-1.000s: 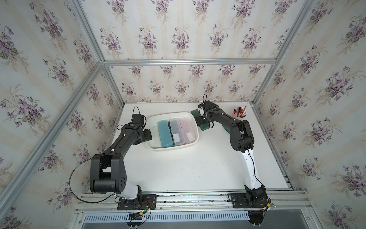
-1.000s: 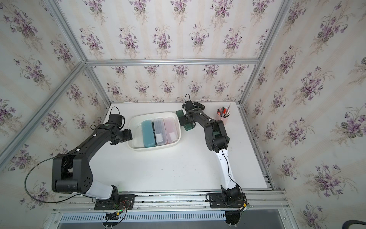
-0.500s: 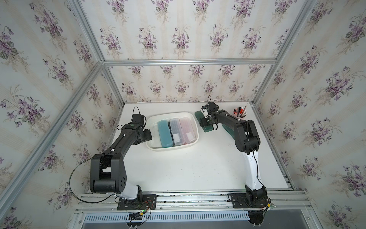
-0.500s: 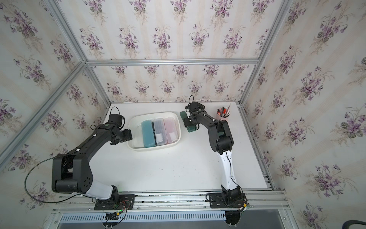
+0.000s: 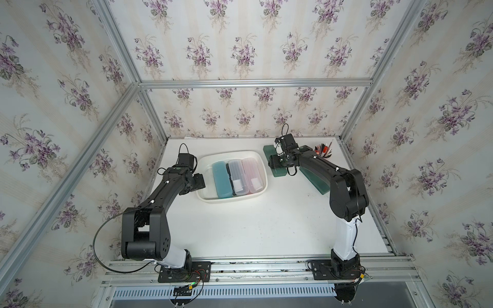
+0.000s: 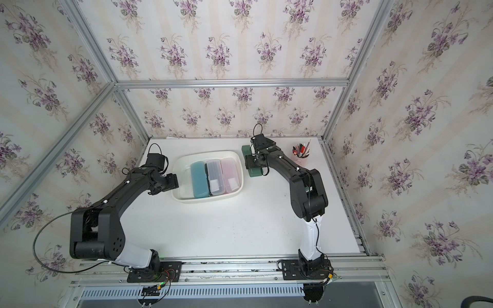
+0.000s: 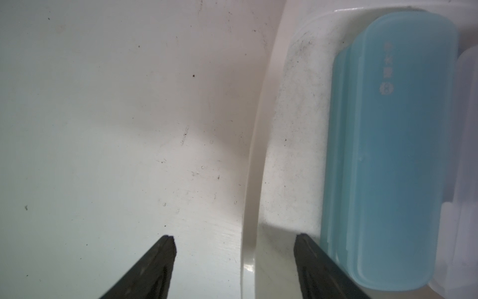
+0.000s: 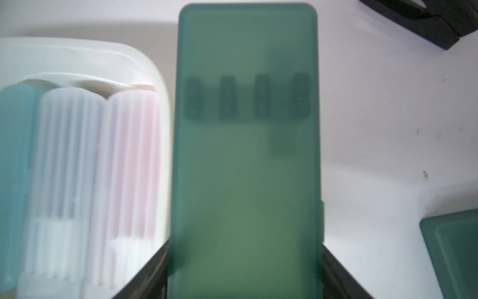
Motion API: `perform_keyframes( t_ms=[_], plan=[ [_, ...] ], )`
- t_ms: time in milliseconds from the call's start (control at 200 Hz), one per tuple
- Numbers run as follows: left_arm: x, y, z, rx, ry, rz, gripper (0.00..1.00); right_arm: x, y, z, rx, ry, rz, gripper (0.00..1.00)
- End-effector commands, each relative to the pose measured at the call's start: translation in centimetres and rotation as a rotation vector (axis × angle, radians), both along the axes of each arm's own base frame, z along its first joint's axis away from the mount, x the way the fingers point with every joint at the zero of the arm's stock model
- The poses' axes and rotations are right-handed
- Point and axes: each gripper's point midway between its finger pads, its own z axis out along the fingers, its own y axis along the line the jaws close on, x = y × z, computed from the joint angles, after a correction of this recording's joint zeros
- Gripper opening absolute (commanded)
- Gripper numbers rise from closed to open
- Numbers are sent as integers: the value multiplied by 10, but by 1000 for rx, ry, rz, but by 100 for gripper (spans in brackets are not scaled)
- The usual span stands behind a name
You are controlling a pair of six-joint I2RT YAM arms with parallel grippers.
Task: Put the pencil case into the storage box
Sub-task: Pick up the pencil case from the center of the board, then place the pencil case at the storage box.
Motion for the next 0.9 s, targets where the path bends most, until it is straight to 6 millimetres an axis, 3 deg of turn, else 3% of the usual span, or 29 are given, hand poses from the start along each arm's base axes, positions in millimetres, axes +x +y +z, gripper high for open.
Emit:
perform_keyframes(
  t_ms=[0,50,75,175,515,679,899],
  plan=[
    [0,-2,2,-9,-11,-5,78,-9,18,23,50,-4,-59,55],
    [-1,-1,3,-6,-10,-2,77,-11,31,32,57,-15,-60,55],
    [-1,-1,4,-5,-12,-1,77,-21,54,36,60,-19,-23,55],
    [-4,2,6,9,-7,9,78,-27,90,37,54,-19,-2,55],
    [-9,10,17,49,-31,31,78,-41,199,3,108,38,58,55],
    [-9,9,14,47,-27,25,78,-51,222,1,131,39,71,55],
    [-8,7,13,37,-28,19,78,-66,229,-22,86,69,65,55]
  ],
)
